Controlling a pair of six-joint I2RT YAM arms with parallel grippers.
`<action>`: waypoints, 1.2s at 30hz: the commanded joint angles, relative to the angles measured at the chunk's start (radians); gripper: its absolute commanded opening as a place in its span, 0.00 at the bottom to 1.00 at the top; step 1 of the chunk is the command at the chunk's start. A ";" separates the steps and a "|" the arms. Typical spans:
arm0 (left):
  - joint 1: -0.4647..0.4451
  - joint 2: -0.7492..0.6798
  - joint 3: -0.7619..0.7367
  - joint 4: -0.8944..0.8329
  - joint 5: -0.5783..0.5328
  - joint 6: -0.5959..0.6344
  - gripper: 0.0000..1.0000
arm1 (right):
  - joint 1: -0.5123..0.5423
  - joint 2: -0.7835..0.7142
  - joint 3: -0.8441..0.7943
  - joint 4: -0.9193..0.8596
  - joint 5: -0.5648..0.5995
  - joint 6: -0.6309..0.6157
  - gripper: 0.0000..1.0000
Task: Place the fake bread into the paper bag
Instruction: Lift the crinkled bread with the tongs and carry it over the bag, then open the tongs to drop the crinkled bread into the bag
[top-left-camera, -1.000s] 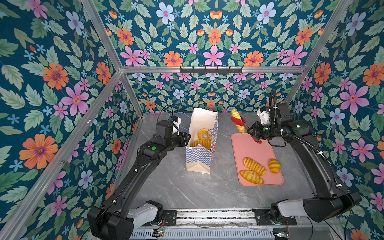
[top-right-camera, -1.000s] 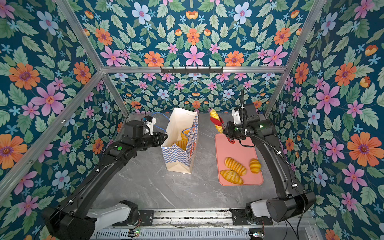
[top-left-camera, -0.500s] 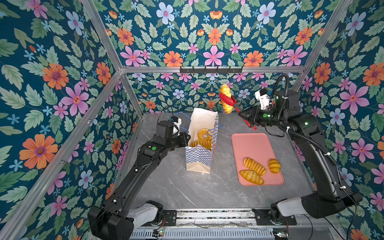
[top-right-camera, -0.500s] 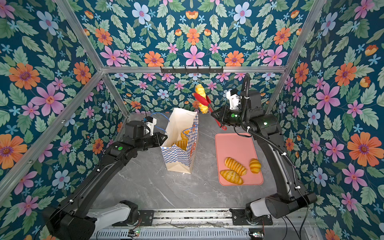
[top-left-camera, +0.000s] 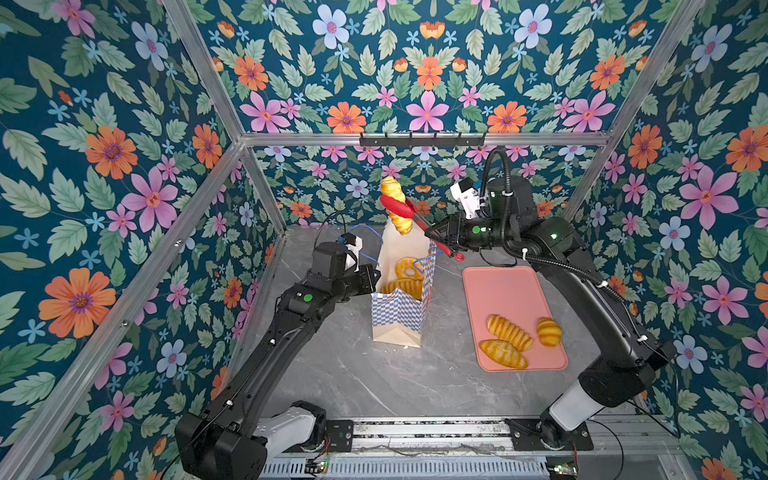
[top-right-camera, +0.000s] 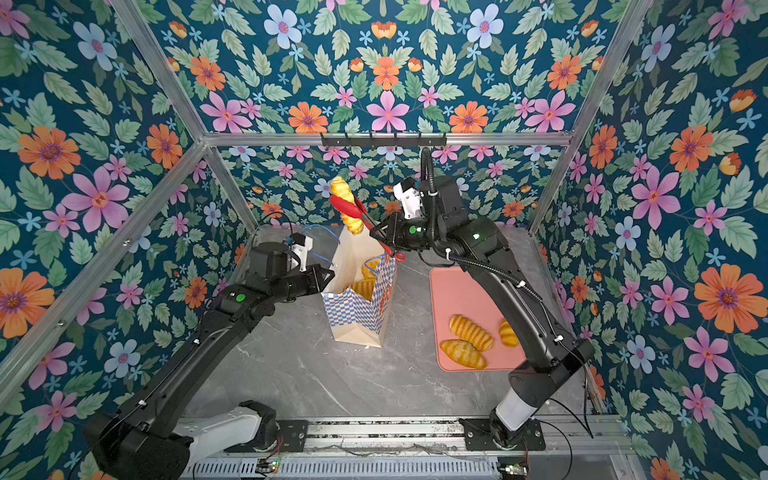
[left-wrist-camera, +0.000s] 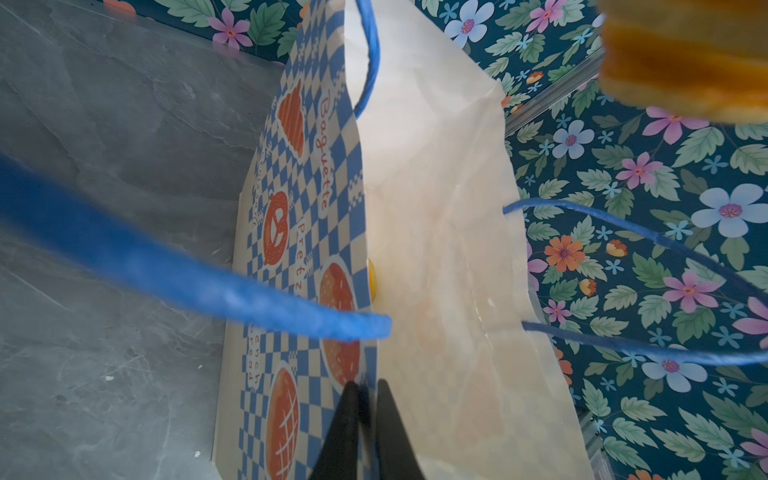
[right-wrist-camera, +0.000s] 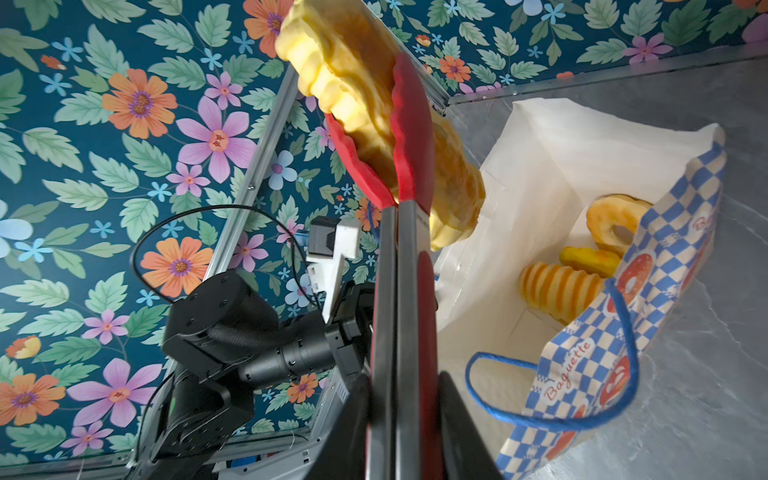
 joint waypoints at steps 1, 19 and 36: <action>0.000 -0.008 -0.006 0.025 0.005 -0.001 0.11 | 0.008 0.006 -0.016 0.037 0.022 0.007 0.25; 0.000 -0.017 -0.016 0.038 -0.017 -0.011 0.09 | 0.012 -0.063 -0.238 0.009 0.069 -0.022 0.33; -0.001 -0.022 -0.025 0.042 -0.022 -0.018 0.09 | 0.013 -0.063 -0.213 -0.019 0.078 -0.040 0.48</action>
